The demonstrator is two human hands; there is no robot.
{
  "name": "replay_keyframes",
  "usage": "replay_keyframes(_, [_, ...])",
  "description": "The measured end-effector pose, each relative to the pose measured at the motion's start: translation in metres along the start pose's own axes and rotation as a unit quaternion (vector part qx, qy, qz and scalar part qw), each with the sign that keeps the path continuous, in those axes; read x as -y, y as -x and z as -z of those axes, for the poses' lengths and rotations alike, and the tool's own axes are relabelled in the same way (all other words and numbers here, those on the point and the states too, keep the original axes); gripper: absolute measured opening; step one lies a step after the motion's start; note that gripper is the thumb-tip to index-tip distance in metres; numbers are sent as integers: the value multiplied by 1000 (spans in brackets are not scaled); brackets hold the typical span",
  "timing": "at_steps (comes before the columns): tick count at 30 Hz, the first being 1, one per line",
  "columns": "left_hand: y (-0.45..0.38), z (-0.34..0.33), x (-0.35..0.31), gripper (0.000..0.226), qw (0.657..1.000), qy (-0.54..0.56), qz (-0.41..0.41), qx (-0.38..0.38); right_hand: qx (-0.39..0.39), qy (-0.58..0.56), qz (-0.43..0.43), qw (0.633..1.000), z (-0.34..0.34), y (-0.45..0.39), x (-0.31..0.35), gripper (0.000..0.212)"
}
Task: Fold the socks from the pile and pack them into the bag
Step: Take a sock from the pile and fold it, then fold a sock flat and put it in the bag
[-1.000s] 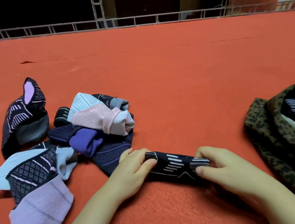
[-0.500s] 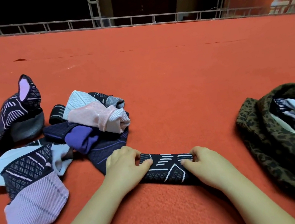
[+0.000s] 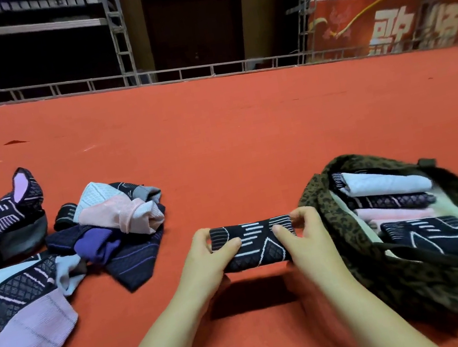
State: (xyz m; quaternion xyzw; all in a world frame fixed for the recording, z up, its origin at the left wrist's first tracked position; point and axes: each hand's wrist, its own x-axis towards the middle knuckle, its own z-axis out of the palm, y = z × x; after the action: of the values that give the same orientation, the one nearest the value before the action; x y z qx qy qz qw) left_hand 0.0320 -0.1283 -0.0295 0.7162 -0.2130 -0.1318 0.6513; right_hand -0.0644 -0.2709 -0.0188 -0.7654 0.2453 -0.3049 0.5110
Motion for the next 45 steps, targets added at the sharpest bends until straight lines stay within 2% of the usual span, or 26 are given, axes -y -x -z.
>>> replay_keyframes(2, [2, -24, -21, 38, 1000, -19, -11, 13, -44, 0, 30, 999, 33, 3, 15, 33])
replay_keyframes(5, [2, -68, -48, 24, 999, -34, -26, 27, -85, 43, 69, 993, 89, 4, 25, 33])
replay_keyframes(9, [1, -129, -81, 28, 996, -14, -8, 92, -140, 95, 80, 982, 162, -5, 24, 25])
replay_keyframes(12, [3, -172, -98, 33, 990, -2, -13, 137, -170, 140, 56, 974, 211, -20, 8, 19])
replay_keyframes(15, [-1, -206, -94, 38, 983, -66, -50, 161, -166, 163, 35, 972, 240, -33, -12, 9])
replay_keyframes(18, [-7, -220, -83, 38, 958, -217, -86, 169, -119, 204, 33, 971, 249, -39, -27, 5])
replay_keyframes(21, [-9, -219, -71, 30, 910, -357, -107, 183, -42, 281, 31, 958, 252, -35, -40, 31])
replay_keyframes(22, [-9, -218, -68, 32, 899, -380, -105, 192, -19, 296, 22, 955, 253, -34, -44, 30])
replay_keyframes(24, [-11, -215, -63, 47, 890, -395, -96, 206, 14, 327, 1, 945, 256, -35, -49, 13])
replay_keyframes(25, [-14, -215, -62, 58, 890, -391, -94, 212, 31, 344, -6, 938, 256, -36, -51, 20])
replay_keyframes(27, [-20, -215, -59, 70, 899, -371, -96, 213, 55, 335, -6, 940, 251, -41, -54, 30])
replay_keyframes(30, [-28, -216, -56, 55, 921, -335, -103, 171, 26, 348, -13, 937, 242, -47, -55, 31])
replay_keyframes(33, [-29, -213, -55, 40, 949, -260, -86, 156, -26, 445, -24, 895, 236, -48, -46, 34])
replay_keyframes(35, [-30, -203, -52, 32, 964, -199, -74, 162, -64, 460, 5, 886, 229, -44, -35, 34])
replay_keyframes(38, [-35, -172, -45, 24, 973, -164, -78, 145, -70, 430, 65, 898, 201, -41, -11, 34])
replay_keyframes(42, [-37, -117, -34, 14, 977, -151, -74, 131, -10, 344, 143, 928, 143, -39, 17, 45])
replay_keyframes(45, [-40, -65, -22, 6, 976, -164, -65, 124, 34, 291, 154, 944, 85, -44, 22, 48])
